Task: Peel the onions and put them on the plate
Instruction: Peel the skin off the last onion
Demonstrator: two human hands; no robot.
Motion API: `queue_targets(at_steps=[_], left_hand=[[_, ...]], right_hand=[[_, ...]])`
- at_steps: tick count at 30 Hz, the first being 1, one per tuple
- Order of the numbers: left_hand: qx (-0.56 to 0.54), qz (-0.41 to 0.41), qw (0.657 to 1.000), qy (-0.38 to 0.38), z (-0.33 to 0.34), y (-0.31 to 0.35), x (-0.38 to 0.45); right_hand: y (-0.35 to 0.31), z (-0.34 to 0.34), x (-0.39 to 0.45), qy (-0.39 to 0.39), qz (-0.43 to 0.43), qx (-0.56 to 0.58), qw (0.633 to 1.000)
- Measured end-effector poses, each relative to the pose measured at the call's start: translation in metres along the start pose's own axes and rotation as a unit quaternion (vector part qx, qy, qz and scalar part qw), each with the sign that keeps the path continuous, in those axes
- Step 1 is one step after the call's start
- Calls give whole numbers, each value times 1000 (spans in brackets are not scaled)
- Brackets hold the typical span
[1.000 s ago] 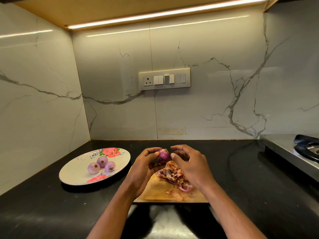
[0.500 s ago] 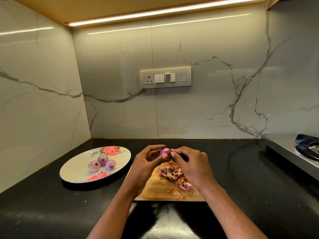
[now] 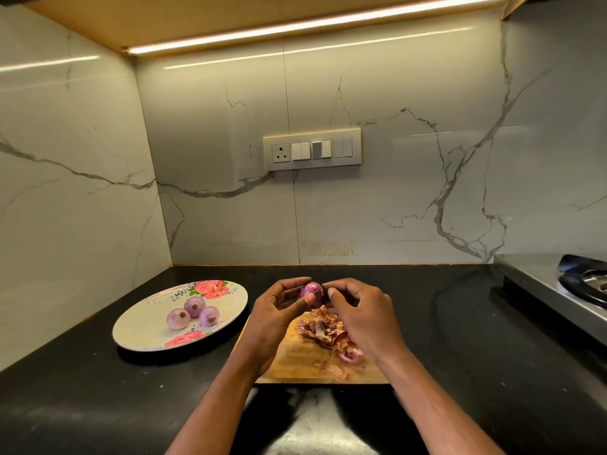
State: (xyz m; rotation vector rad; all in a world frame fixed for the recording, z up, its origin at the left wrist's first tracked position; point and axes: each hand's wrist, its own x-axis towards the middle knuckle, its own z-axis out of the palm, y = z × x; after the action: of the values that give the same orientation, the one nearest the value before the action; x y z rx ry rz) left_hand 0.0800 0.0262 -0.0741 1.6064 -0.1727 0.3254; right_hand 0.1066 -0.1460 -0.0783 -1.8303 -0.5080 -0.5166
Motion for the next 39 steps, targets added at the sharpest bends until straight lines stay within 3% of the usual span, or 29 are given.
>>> queue_targets(at_steps=[16,26,39], left_hand=[[25,-11,1000,1,3,1,-1],[-37,-37,999,-9,0,0,0],[3,-42,999,-3,4,-2,-1]], right_hand=[[1,2,-2,21,-13,-35,999],[1,0,0,-11,-7,-19,1000],[-3,2,-2,11,0,-36,999]])
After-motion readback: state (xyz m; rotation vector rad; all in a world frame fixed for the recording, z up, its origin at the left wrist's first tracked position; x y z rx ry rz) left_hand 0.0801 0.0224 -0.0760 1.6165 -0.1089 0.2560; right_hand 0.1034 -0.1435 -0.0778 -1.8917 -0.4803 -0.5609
